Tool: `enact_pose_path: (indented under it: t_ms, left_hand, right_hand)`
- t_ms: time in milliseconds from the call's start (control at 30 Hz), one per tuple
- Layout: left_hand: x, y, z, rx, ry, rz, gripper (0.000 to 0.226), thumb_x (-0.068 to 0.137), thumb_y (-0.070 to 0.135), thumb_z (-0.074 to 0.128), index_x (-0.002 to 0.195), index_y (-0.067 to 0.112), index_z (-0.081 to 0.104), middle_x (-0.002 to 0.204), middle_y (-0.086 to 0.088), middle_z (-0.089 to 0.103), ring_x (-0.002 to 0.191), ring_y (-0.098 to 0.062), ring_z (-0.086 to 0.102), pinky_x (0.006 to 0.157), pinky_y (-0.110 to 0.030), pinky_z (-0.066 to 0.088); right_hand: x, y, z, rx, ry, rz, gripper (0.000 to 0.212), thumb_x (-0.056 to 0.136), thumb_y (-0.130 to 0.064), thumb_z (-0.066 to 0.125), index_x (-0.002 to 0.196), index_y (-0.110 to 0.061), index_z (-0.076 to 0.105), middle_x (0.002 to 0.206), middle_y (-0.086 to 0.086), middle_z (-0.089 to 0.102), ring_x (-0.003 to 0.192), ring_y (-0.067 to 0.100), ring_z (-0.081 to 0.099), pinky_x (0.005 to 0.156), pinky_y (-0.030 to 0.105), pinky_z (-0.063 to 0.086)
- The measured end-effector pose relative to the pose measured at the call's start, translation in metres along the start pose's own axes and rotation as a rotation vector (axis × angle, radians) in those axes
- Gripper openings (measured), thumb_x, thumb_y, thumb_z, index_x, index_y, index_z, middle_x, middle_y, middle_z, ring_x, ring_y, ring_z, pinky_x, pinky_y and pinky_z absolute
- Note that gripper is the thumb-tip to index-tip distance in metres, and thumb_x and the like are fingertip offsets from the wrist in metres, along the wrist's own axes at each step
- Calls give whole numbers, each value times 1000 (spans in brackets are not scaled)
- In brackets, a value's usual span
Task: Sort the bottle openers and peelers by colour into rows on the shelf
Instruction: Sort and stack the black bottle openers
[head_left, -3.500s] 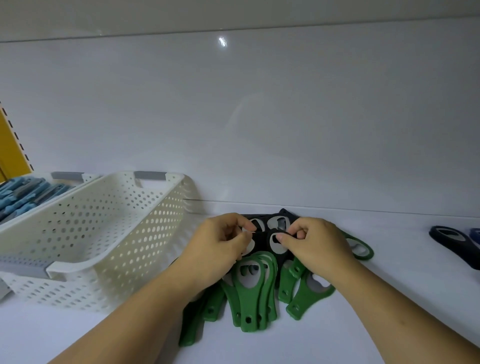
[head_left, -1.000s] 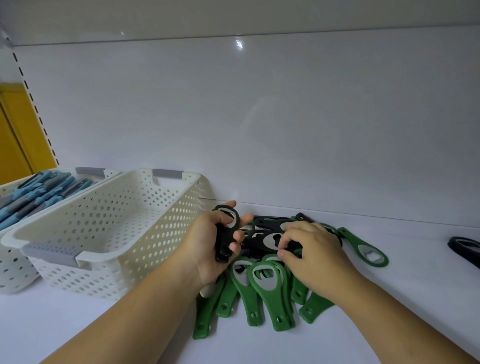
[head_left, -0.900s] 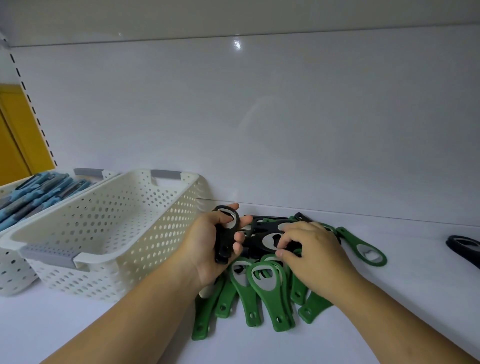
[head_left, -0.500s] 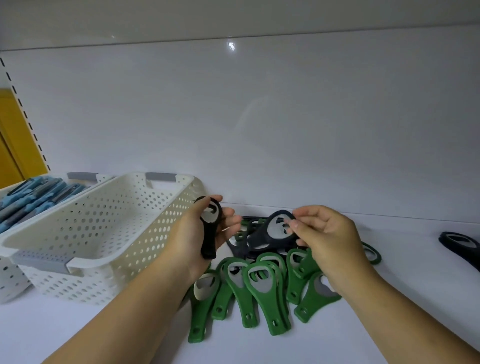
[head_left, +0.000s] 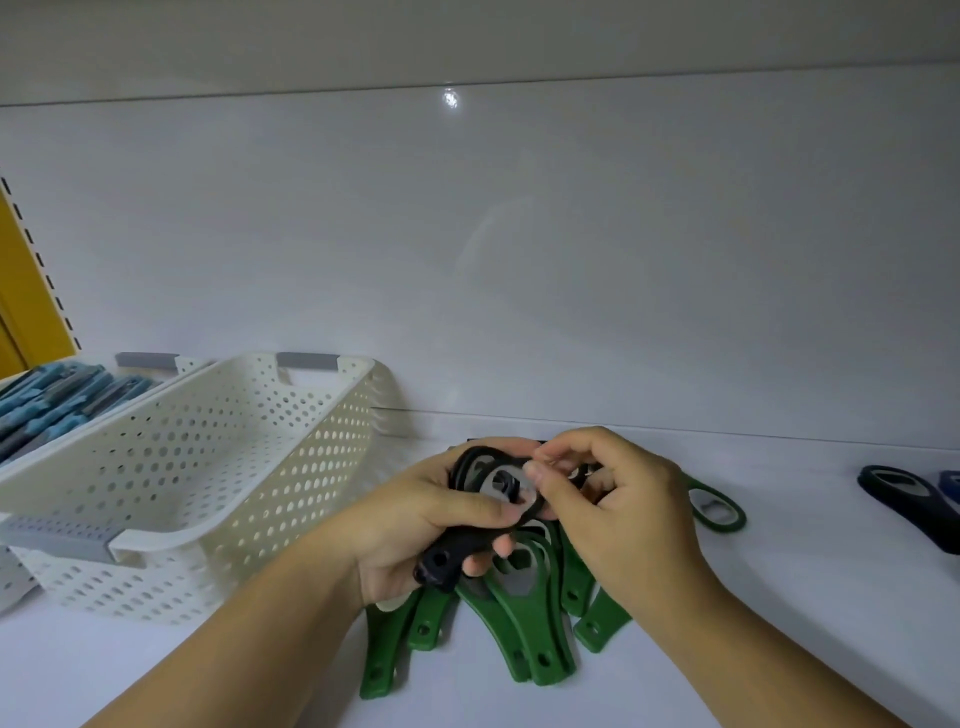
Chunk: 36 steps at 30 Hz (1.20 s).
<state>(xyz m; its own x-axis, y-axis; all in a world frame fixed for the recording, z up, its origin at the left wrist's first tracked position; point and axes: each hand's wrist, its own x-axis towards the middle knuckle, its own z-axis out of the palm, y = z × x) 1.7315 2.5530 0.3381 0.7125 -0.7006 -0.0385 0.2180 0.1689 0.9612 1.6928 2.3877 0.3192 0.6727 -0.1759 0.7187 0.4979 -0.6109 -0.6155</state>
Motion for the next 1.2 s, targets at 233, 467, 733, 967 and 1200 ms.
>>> enact_pose_path:
  t_ms: [233,467,733,967,1200]
  left_hand:
    - [8,5,-2,-337,340,12,24,97,14,42,114,20,57,97,-21,71,46,-17,54,34,-17,43]
    - [11,6,-10,-391,483,57,19,91,31,54,107,22,61,72,-5,57,40,-10,37,31,-13,29]
    - [13,3,-8,-385,566,124,15,93,22,52,108,21,52,81,-12,62,43,-14,42,34,-15,32]
    - [16,0,-9,-417,584,156,6,96,20,48,95,16,45,81,-13,57,48,-15,43,37,-19,41]
    - [15,-1,-8,-397,570,98,17,94,26,51,97,9,49,76,-8,54,45,-14,44,37,-21,41]
  right_hand:
    - [10,37,-12,-502,-215,157,7,85,-28,66,84,-27,73,92,-13,55,94,8,50,70,22,40]
    - [9,33,-6,-566,-386,321,39,82,-51,62,114,-28,62,117,-8,52,114,12,44,89,25,39]
    - [11,34,-7,-598,-434,381,37,85,-42,58,118,-25,59,118,-5,56,115,16,47,99,34,41]
    - [12,31,-9,-526,-370,345,18,81,-40,68,74,-37,51,94,-14,53,102,13,53,89,31,42]
    - [11,30,-5,-523,-439,277,32,86,-36,61,118,-33,61,115,-9,52,113,12,48,92,27,42]
